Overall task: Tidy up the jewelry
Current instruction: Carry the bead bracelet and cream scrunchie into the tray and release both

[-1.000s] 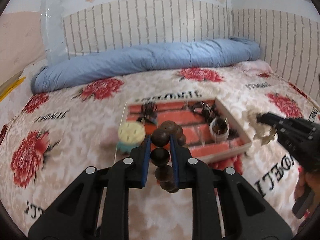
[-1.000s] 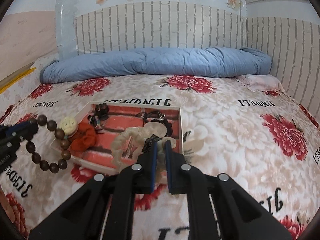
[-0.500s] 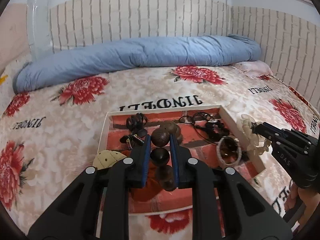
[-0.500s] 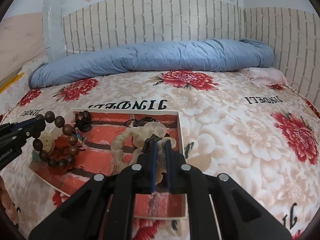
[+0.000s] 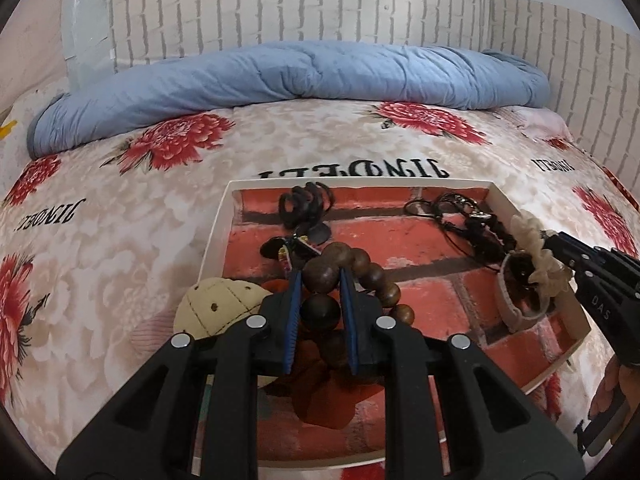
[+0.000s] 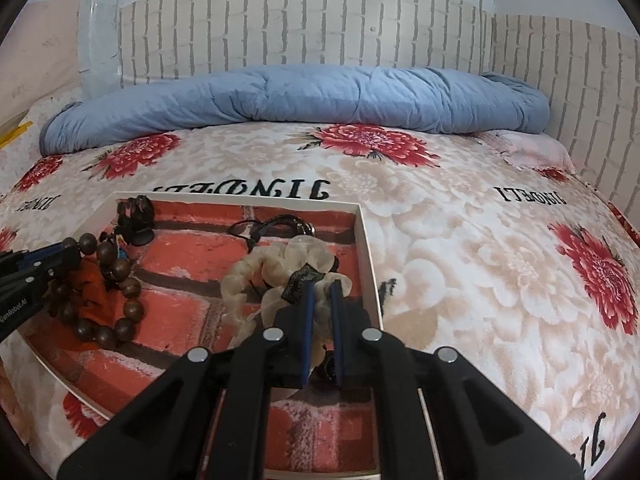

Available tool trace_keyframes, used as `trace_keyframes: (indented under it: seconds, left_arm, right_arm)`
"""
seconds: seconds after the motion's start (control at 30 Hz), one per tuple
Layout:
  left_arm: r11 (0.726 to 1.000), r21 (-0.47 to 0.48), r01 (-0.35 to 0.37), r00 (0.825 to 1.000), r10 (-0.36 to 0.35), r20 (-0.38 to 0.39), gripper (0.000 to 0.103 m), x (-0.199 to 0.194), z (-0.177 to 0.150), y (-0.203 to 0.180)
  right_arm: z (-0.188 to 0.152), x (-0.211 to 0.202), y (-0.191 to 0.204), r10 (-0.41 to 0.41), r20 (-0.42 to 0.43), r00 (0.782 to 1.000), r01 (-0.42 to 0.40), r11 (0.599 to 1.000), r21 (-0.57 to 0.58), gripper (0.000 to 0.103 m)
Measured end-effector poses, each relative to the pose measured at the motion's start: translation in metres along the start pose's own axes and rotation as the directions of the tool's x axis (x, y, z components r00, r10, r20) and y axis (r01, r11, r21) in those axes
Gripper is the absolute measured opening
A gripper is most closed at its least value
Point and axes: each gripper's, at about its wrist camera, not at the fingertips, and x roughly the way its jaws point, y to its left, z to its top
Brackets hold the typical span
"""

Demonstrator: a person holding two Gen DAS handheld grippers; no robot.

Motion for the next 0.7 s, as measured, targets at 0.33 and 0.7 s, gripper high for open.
trace_keyframes:
  seconds: [0.33, 0.7]
  left_arm:
    - [0.999, 0.025, -0.037, 0.999, 0.037, 0.001, 0.022, 0.013, -0.008, -0.004]
    - [0.998, 0.061, -0.019, 1.0, 0.018, 0.025, 0.056, 0.007, -0.015, -0.018]
  right_arm:
    - [-0.008, 0.018, -0.006, 0.02, -0.055, 0.998, -0.018, 0.999, 0.038, 0.009]
    - [-0.011, 0.017, -0.007, 0.04, -0.057, 0.998, -0.038, 0.999, 0.035, 0.012]
